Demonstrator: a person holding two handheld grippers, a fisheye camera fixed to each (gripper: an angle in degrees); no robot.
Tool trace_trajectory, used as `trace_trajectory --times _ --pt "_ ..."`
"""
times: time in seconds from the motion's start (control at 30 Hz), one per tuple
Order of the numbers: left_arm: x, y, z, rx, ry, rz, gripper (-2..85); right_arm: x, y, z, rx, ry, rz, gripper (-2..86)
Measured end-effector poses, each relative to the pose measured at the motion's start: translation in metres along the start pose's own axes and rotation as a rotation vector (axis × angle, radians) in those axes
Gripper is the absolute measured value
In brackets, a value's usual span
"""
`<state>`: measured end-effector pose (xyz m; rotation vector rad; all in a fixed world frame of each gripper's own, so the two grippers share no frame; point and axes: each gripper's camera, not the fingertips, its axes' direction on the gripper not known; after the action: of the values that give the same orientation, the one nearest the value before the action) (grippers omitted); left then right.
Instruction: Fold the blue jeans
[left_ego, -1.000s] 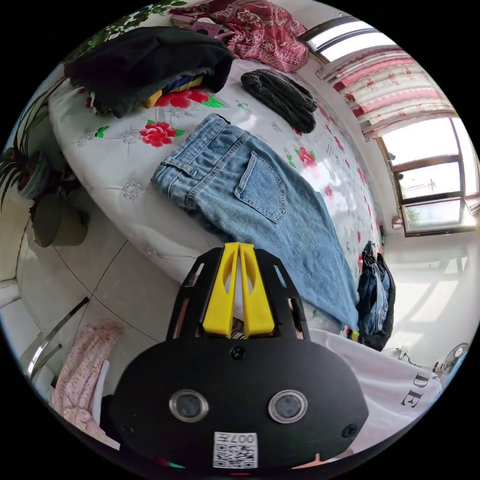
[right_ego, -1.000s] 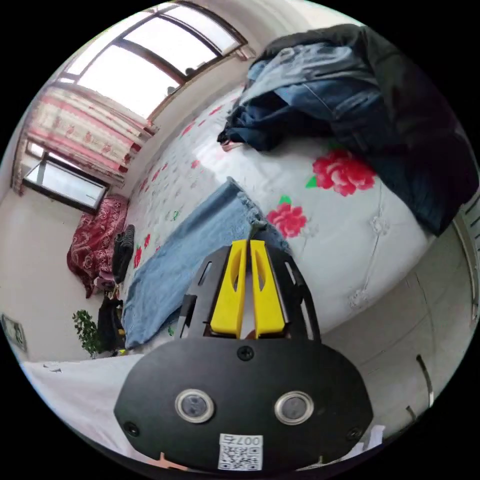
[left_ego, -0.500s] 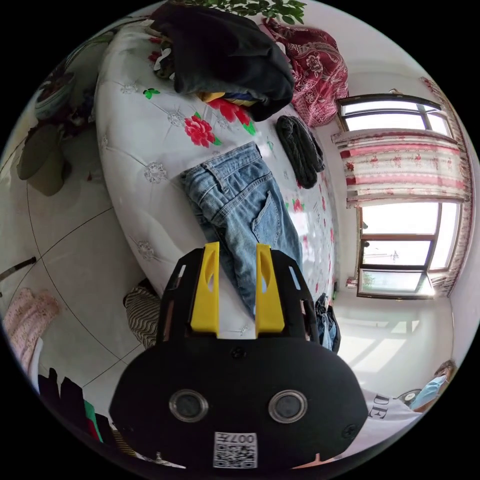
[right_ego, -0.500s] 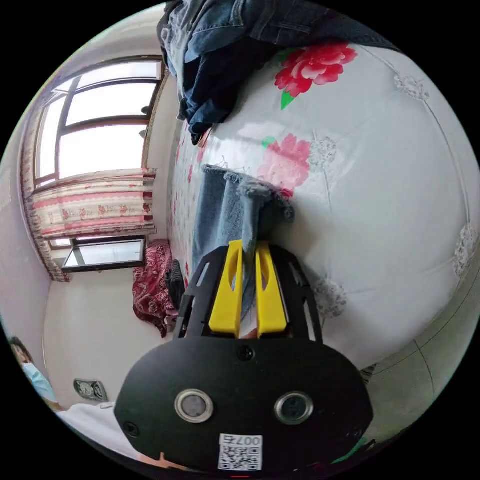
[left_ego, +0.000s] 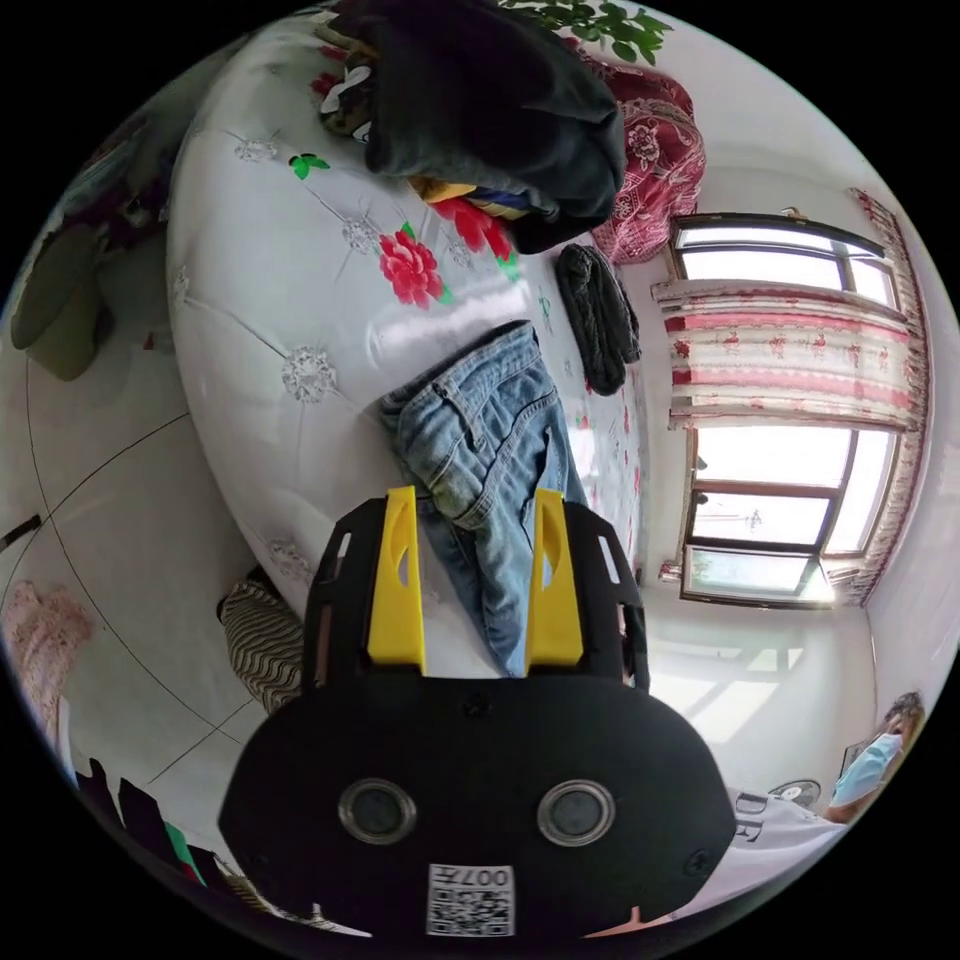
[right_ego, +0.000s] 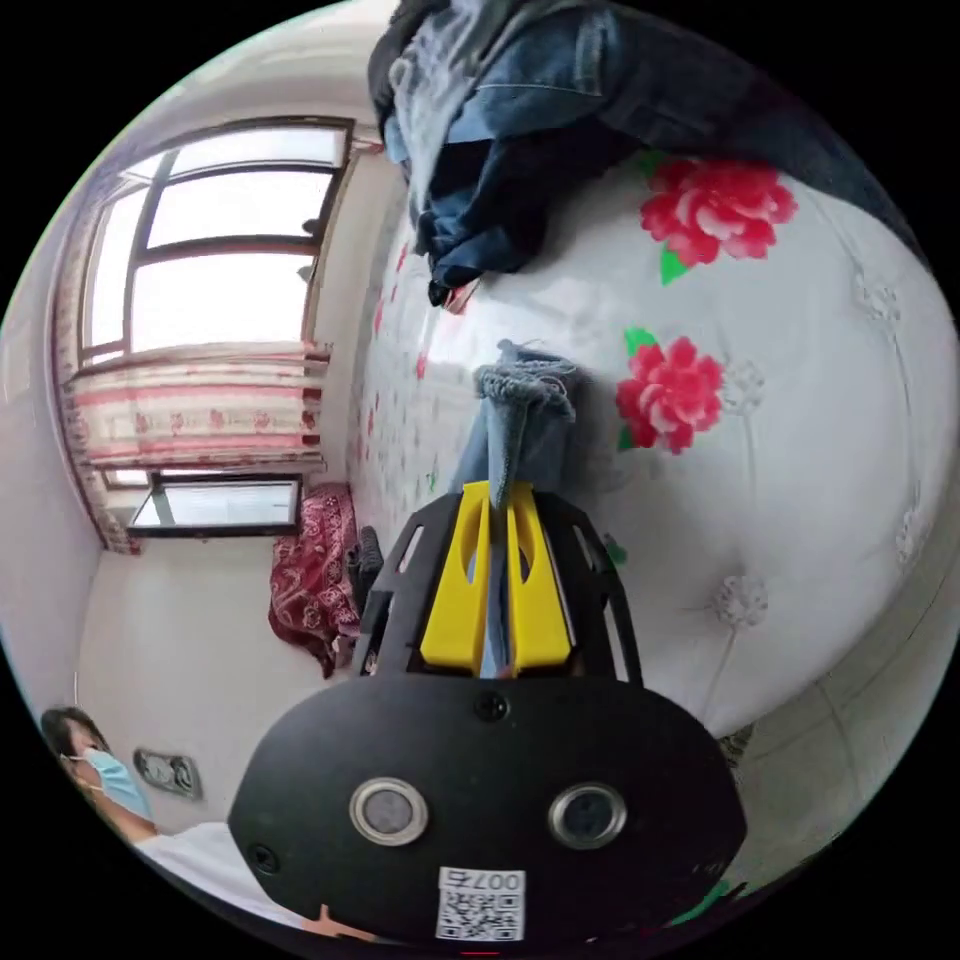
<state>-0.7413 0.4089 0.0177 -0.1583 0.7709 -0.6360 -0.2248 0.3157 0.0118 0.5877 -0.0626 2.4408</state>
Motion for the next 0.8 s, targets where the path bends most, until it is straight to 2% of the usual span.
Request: trace_trajectory --times 0.1,0.17,0.2,0.27,0.4,0.47,0.53,0.57,0.67,0.8 --pt "-0.022 -0.027 -0.001 -0.013 0.041 -0.038 15.0 -0.111 0.039 0.053 -0.107 0.060 -0.369 -0.1" --pt "-0.035 -0.037 -0.004 -0.017 0.062 -0.064 13.5 -0.216 0.122 0.112 -0.258 0.152 -0.837 0.0" --pt "-0.045 -0.041 -0.008 -0.006 0.074 -0.080 12.3 -0.236 0.150 0.128 -0.297 0.162 -0.950 0.0" --pt "-0.061 -0.045 -0.013 0.010 0.108 -0.098 10.5 -0.282 0.262 0.196 -0.488 0.169 -1.282 0.1" --pt "-0.093 -0.054 -0.024 0.020 0.173 -0.122 7.5 -0.259 0.417 0.320 -0.759 0.250 -1.506 0.2" --pt "-0.102 -0.059 -0.028 0.012 0.176 -0.115 6.6 -0.196 0.513 0.413 -0.969 0.421 -1.618 0.2" --pt "-0.110 -0.065 -0.031 0.000 0.190 -0.120 6.2 -0.147 0.565 0.466 -1.093 0.565 -1.625 0.2" --pt "-0.114 -0.069 -0.034 -0.011 0.195 -0.117 6.1 -0.131 0.588 0.480 -1.064 0.626 -1.669 0.2" --pt "-0.116 -0.080 -0.041 -0.039 0.182 -0.064 6.9 -0.136 0.614 0.467 -0.967 0.587 -1.821 0.3" --pt "-0.122 -0.087 -0.049 -0.064 0.235 -0.013 12.6 -0.157 0.600 0.439 -0.805 0.482 -1.805 0.6"
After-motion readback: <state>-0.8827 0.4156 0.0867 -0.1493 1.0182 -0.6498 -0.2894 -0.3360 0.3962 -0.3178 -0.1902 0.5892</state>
